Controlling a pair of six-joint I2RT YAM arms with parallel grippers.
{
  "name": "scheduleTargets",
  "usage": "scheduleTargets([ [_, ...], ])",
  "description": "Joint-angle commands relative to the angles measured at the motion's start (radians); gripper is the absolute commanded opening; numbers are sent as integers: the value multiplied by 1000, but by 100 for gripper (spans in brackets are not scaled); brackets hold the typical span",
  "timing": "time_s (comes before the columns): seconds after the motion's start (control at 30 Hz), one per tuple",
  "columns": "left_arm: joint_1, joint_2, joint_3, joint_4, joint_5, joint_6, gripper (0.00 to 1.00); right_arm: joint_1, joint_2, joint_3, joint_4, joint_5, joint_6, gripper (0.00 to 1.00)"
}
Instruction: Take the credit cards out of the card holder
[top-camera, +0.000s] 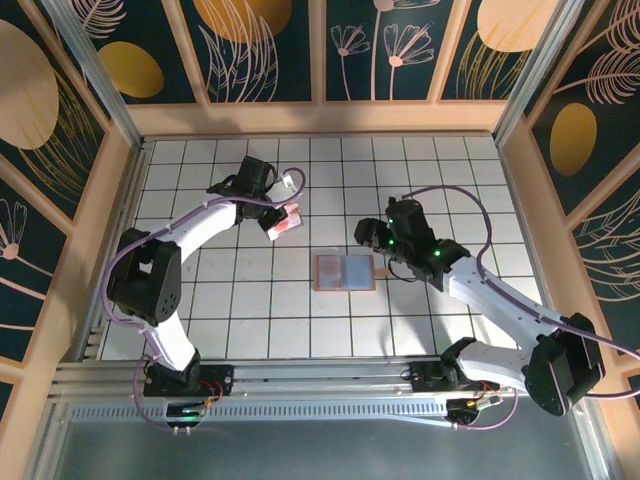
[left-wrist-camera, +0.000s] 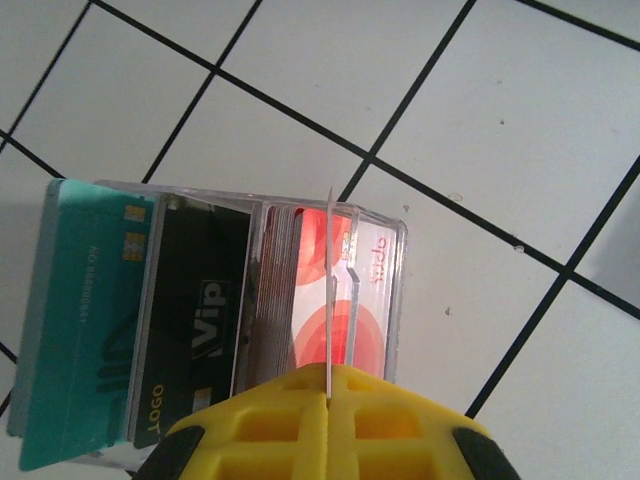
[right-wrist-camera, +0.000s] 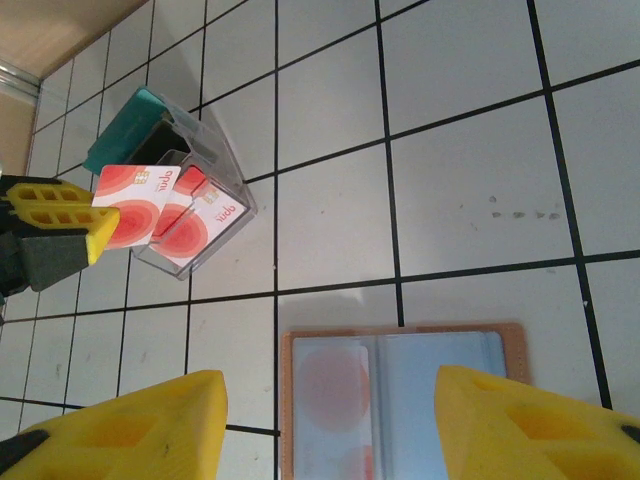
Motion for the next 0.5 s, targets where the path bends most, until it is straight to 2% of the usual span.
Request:
scheduleTargets([
  [0.0, 8, 28, 33, -39, -4, 23, 0, 6, 16, 42, -3, 20, 7, 57],
  [0.47, 9, 102, 96, -105, -47, 36, 0, 5, 25, 40, -2, 12, 8, 57],
])
